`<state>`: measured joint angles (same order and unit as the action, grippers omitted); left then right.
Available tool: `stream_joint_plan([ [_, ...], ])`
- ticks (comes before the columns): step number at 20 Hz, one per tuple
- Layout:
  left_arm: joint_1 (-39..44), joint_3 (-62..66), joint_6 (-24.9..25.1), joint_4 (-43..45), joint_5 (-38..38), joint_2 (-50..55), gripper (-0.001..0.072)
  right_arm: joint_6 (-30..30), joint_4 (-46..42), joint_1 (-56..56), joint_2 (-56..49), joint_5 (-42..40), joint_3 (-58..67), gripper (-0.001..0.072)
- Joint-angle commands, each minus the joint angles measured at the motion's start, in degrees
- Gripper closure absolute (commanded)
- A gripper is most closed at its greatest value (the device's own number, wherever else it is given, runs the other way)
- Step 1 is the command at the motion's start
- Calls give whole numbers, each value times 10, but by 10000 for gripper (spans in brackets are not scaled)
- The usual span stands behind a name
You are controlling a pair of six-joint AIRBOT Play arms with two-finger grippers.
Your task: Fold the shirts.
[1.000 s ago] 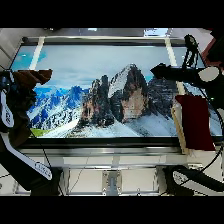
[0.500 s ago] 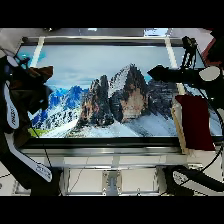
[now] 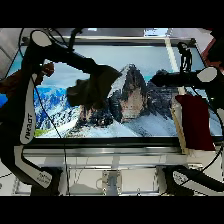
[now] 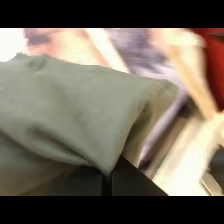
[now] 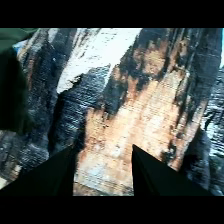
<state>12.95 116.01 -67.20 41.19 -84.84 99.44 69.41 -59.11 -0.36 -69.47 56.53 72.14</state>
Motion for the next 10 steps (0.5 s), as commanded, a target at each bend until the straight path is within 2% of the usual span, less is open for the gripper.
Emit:
stream_joint_plan([
  [1, 56, -3, 21, 11, -1, -7, 386, -1, -50, 0, 0, 1, 0, 307],
  [2, 64, -3, 21, 61, -1, -7, 32, -3, -59, 0, 0, 1, 0, 307],
  [4, 68, -4, 3, 177, 7, -5, 1, -3, -66, 0, -2, -1, 0, 306],
  [7, 67, -24, -95, 340, 61, 4, 2, -2, -45, 0, -15, -40, -27, 306],
  [10, 67, -32, -153, 381, 85, 49, 2, -2, 17, 0, -64, -50, -63, 306],
])
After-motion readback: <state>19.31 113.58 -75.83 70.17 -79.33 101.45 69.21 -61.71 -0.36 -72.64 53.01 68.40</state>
